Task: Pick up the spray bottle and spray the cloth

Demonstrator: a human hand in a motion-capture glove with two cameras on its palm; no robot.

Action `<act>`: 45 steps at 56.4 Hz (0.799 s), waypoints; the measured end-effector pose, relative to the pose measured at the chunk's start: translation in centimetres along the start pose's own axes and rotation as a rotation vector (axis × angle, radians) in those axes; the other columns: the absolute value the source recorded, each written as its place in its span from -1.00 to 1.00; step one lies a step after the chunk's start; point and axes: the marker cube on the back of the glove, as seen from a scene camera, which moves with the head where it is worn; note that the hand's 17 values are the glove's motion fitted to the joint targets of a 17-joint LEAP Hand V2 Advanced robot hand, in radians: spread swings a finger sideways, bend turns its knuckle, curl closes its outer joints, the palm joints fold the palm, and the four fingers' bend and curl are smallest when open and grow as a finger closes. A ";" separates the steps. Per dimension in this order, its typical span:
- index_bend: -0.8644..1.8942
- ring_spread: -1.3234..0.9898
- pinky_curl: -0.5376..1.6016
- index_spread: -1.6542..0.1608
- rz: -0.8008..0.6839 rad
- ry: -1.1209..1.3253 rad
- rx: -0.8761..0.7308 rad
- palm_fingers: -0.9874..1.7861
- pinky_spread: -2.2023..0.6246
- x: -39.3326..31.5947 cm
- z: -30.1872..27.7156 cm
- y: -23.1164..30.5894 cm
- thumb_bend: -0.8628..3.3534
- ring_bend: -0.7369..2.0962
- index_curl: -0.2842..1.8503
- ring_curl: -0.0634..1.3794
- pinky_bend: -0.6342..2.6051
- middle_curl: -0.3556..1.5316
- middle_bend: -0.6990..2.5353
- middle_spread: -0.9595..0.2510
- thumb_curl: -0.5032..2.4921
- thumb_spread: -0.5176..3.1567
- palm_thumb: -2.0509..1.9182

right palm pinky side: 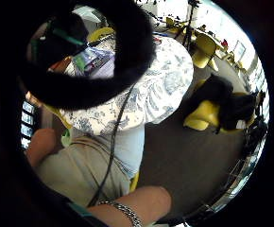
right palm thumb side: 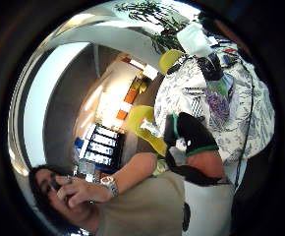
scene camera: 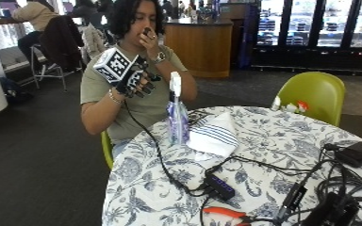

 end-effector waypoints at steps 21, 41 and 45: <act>-0.26 0.02 -0.05 0.54 0.093 -0.256 0.284 0.63 0.44 2.2 5.1 -4.6 -0.59 0.06 -0.57 -0.26 -0.14 -0.13 -0.31 0.44 -0.35 -0.09 0.46; 0.09 -0.03 0.11 0.54 0.164 -0.306 0.314 0.59 0.44 1.5 5.6 -5.2 -0.53 0.21 -0.31 -0.03 0.00 0.13 -0.11 0.27 -0.28 0.09 0.51; 0.05 -0.03 0.11 0.55 0.082 -0.253 0.233 0.54 0.43 1.8 5.5 -3.9 -0.54 0.20 -0.29 -0.02 -0.01 0.14 -0.12 0.27 -0.28 0.08 0.48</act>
